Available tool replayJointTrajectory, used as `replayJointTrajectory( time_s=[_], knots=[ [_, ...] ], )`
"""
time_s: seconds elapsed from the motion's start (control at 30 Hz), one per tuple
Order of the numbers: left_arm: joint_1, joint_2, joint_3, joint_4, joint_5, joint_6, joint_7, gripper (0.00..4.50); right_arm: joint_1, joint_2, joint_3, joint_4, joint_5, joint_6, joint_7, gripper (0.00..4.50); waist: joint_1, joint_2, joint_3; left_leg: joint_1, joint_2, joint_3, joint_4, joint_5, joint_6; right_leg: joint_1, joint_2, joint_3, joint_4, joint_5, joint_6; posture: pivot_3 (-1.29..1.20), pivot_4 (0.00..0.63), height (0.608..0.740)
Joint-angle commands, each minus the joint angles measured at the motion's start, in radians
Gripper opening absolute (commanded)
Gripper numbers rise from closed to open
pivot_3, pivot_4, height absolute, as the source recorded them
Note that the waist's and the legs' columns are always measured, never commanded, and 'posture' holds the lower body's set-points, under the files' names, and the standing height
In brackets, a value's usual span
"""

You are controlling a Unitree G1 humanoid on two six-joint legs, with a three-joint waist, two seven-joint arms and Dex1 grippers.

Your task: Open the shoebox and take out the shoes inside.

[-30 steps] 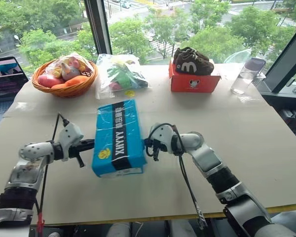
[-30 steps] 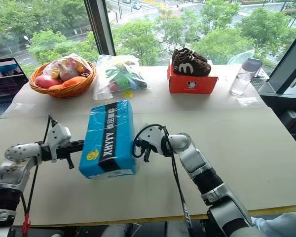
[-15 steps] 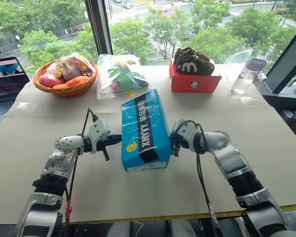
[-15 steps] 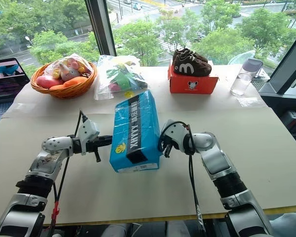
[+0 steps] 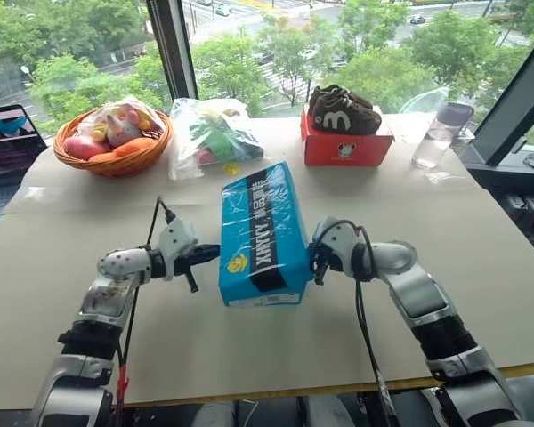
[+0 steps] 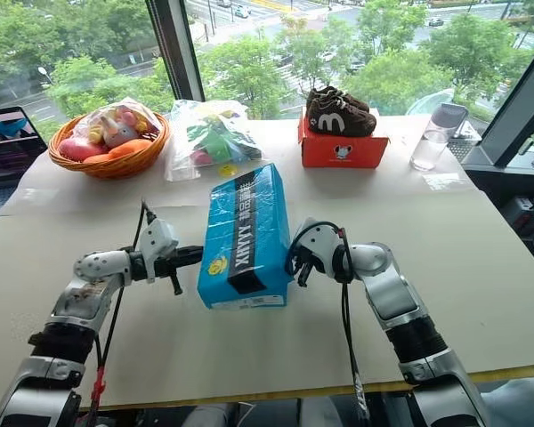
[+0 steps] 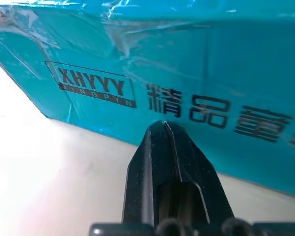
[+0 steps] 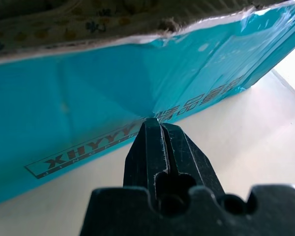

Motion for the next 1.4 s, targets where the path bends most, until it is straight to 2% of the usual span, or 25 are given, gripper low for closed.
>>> replayJointTrajectory(
  time_s=[0.03, 0.2, 0.5, 0.6, 0.8, 0.93, 1.13, 1.27, 1.4],
  knots=[
    [0.108, 0.016, 0.097, -0.174, -0.08, 0.079, 0.07, 0.02, -0.014, 0.007, -0.01, -0.001, 0.016, -0.028, -0.005, 0.02, -0.004, 0.0, 0.0, 0.0, 0.0, 0.0, 0.0, 0.0, 0.0, -0.001, 0.0, 0.0, 0.0, 0.0, 0.0, 0.0, 0.15, 0.74],
    [0.323, -0.044, 0.212, -0.469, -0.229, 0.247, 0.222, 0.02, -0.01, 0.02, -0.032, 0.029, 0.035, -0.036, -0.008, 0.02, -0.005, 0.0, 0.0, 0.0, 0.0, 0.0, 0.0, 0.0, 0.0, 0.0, 0.0, 0.001, 0.0, 0.0, 0.0, 0.0, 0.15, 0.74],
    [0.549, -0.088, 0.219, -0.756, -0.304, 0.355, 0.35, 0.02, -0.02, -0.009, -0.074, 0.086, 0.074, -0.061, 0.02, 0.02, 0.008, 0.0, 0.0, 0.002, 0.0, 0.001, 0.001, 0.0, 0.0, 0.002, 0.001, 0.002, 0.0, 0.0, 0.0, 0.0, 0.15, 0.74],
    [0.592, -0.082, 0.199, -0.78, -0.297, 0.357, 0.356, 0.02, -0.033, -0.037, -0.093, 0.079, 0.103, -0.06, 0.062, 0.02, 0.009, 0.0, 0.0, 0.002, 0.0, 0.002, 0.001, 0.0, 0.0, 0.002, 0.001, 0.003, 0.0, 0.0, 0.0, 0.0, 0.15, 0.74],
    [0.582, -0.084, 0.167, -0.768, -0.29, 0.355, 0.37, 0.02, -0.069, -0.101, -0.122, -0.004, 0.201, -0.017, 0.183, 0.02, 0.008, 0.0, 0.0, 0.002, 0.001, 0.003, 0.001, 0.0, 0.0, 0.002, 0.001, 0.003, 0.0, 0.0, 0.0, 0.0, 0.15, 0.74],
    [0.564, -0.076, 0.16, -0.741, -0.281, 0.344, 0.369, 0.02, -0.081, -0.169, -0.058, -0.059, 0.186, -0.036, 0.284, 0.02, 0.01, 0.0, 0.0, 0.002, 0.001, 0.003, 0.001, 0.0, 0.0, 0.002, 0.001, 0.003, 0.0, 0.0, 0.0, 0.0, 0.15, 0.74],
    [0.579, -0.082, 0.157, -0.746, -0.295, 0.334, 0.361, 0.02, -0.124, -0.158, -0.033, -0.062, 0.179, -0.038, 0.288, 0.02, 0.008, 0.0, 0.0, 0.002, 0.001, 0.004, 0.001, 0.0, 0.0, 0.002, 0.001, 0.003, -0.001, 0.0, 0.0, 0.0, 0.15, 0.74],
    [0.625, -0.071, 0.174, -0.788, -0.329, 0.337, 0.337, 0.02, -0.157, -0.153, -0.033, -0.035, 0.176, -0.046, 0.283, 0.02, 0.007, 0.0, 0.0, 0.002, 0.001, 0.005, 0.001, 0.0, 0.0, 0.001, 0.001, 0.004, -0.001, 0.0, 0.0, 0.0, 0.15, 0.74],
    [0.658, 0.021, 0.318, -0.829, -0.445, 0.381, 0.274, 0.02, -0.174, -0.165, -0.046, -0.041, 0.198, -0.036, 0.302, 0.02, 0.008, 0.0, 0.0, 0.002, 0.002, 0.005, 0.0, 0.0, 0.0, 0.0, 0.001, 0.004, -0.001, 0.0, 0.0, 0.0, 0.15, 0.74]
  ],
)
